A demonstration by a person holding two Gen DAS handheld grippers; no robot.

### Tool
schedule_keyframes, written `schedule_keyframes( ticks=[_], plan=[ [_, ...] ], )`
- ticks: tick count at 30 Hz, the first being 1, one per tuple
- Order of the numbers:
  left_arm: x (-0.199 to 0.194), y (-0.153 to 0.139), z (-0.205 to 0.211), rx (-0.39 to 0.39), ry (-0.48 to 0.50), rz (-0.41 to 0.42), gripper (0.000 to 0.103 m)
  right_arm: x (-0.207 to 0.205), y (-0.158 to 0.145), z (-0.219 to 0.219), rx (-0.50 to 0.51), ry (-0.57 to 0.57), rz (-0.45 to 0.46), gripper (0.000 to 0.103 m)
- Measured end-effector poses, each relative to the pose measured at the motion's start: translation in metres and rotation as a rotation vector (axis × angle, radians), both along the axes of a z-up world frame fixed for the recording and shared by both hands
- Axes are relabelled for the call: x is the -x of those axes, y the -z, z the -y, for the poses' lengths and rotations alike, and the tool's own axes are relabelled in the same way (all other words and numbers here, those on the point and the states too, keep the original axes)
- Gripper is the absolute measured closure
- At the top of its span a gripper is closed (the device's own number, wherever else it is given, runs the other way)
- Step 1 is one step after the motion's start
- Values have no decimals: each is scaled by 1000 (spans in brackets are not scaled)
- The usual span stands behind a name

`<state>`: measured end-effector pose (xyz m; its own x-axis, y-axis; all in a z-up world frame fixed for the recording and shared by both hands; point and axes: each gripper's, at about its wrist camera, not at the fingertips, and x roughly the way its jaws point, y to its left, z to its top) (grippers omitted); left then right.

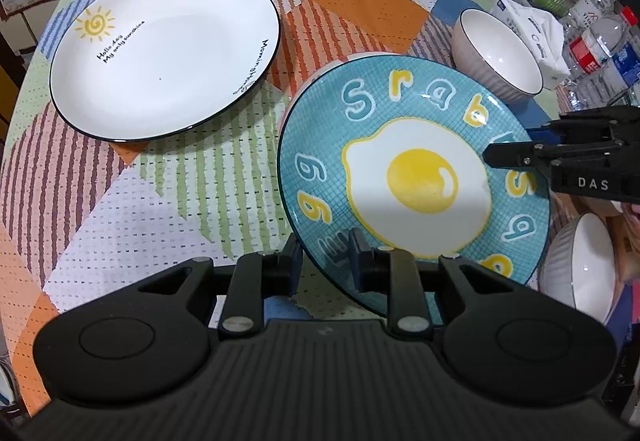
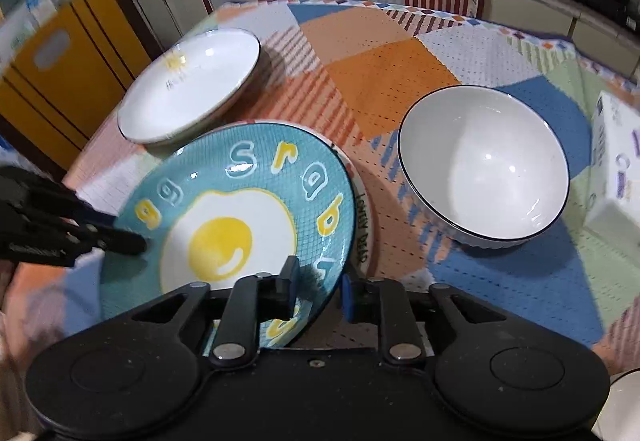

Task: Organize plates and bowls

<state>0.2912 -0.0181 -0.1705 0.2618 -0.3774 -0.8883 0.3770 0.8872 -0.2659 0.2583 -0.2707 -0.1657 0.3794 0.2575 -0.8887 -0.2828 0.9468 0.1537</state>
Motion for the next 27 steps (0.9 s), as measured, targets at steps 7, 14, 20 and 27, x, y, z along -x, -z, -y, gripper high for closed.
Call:
schedule_keyframes(
  ticks=[7,14,20,27],
  plan=[
    [-1,1,6,-30,1,-3,81,7,-7,-28,218,-45,49,67],
    [-2,2,3,-22,-12,-7,80,13,4,-52,449,-127,112,69],
    [4,-21,-12,-7,-6,25,81,28,-6,-55,421,-150,204,70],
    [16,-60,-34,-53,26,81,81,41,-63,-59,275,-146,233,66]
  ],
)
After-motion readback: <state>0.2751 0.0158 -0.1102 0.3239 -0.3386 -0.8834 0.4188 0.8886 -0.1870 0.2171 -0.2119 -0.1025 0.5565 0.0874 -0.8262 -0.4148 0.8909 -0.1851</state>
